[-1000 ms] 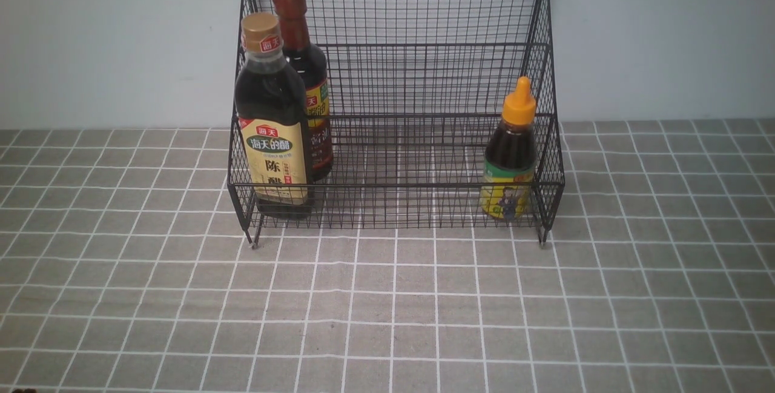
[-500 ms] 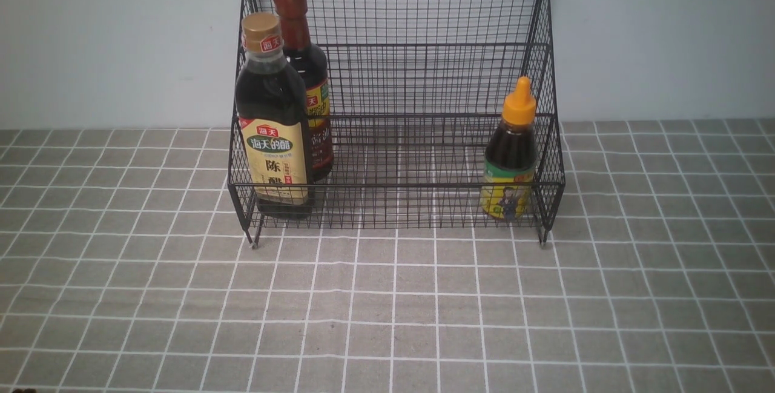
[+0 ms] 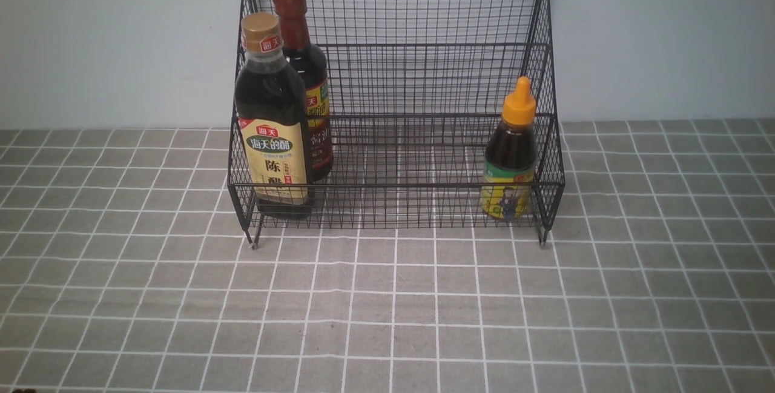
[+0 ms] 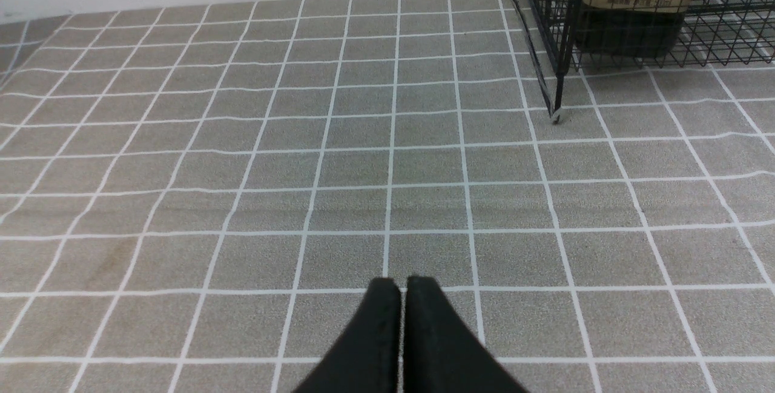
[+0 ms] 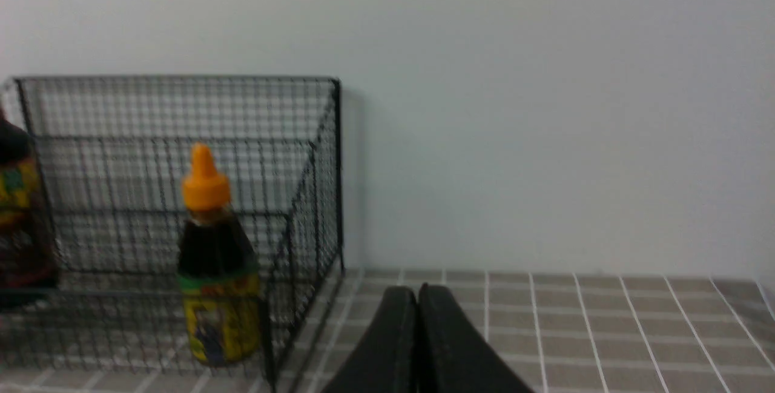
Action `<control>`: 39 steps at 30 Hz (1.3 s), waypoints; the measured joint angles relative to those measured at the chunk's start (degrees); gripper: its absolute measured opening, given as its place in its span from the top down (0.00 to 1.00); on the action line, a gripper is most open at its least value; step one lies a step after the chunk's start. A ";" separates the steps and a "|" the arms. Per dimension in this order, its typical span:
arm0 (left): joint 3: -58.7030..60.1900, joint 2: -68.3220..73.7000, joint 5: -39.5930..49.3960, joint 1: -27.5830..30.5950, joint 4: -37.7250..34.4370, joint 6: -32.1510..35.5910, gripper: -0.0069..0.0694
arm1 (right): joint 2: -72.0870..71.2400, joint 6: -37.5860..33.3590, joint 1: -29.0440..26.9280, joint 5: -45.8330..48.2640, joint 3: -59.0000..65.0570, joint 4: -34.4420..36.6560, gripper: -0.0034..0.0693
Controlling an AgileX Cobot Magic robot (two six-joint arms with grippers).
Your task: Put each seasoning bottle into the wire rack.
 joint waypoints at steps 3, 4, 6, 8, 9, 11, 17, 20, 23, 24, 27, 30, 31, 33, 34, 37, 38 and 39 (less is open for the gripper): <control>0.00 0.00 0.00 0.00 0.00 0.00 0.92 | -2.46 0.00 -2.17 0.00 5.79 -0.13 0.97; 0.00 0.00 0.00 0.00 0.00 0.00 0.92 | -4.03 0.00 -2.99 0.92 8.72 -0.16 0.97; 0.00 0.00 0.00 0.00 0.00 0.00 0.92 | -4.39 0.00 -3.20 2.31 9.37 -0.20 0.97; 0.00 0.00 0.00 0.00 0.00 0.00 0.92 | -4.57 0.05 -3.33 5.51 9.26 -0.43 0.97; 0.00 0.00 0.00 0.00 0.00 0.00 0.92 | -4.62 0.05 -3.33 5.51 9.26 -0.43 0.97; 0.00 0.00 0.00 0.00 0.00 0.00 0.92 | -4.68 0.05 -3.39 5.87 9.19 -0.49 0.97; 0.00 0.00 0.00 0.00 0.00 0.00 0.92 | -4.71 0.05 -3.39 5.98 9.17 -0.56 0.97; 0.00 0.00 0.00 0.00 0.00 0.00 0.92 | -4.71 0.05 -3.39 5.98 9.17 -0.56 0.97; 0.00 0.00 0.00 0.00 0.00 0.00 0.92 | -4.71 0.05 -3.39 5.98 9.17 -0.56 0.97; 0.00 0.00 0.00 0.00 0.00 0.00 0.92 | -4.71 0.05 -3.39 5.98 9.17 -0.56 0.97; 0.00 0.00 0.00 0.00 0.00 0.00 0.92 | -4.71 0.05 -3.39 5.98 9.17 -0.56 0.97; 0.00 0.00 0.00 0.00 0.00 0.00 0.92 | -4.71 0.05 -3.39 5.98 9.17 -0.56 0.97; 0.00 0.00 0.00 0.00 0.00 0.00 0.92 | -4.71 0.05 -3.39 5.98 9.17 -0.56 0.97; 0.00 0.00 0.00 0.00 0.00 0.00 0.92 | -4.71 0.05 -3.39 5.98 9.17 -0.56 0.97; 0.00 0.00 0.00 0.00 0.00 0.00 0.92 | -4.71 0.05 -3.39 5.98 9.17 -0.56 0.97; 0.00 0.00 0.00 0.00 0.00 0.00 0.92 | -4.71 0.05 -3.39 5.98 9.17 -0.56 0.97; 0.00 0.00 0.00 0.00 0.00 0.00 0.92 | -4.71 0.05 -3.39 5.98 9.17 -0.56 0.97; 0.00 0.00 0.00 0.00 0.00 0.00 0.92 | -4.71 0.05 -3.39 5.98 9.17 -0.56 0.97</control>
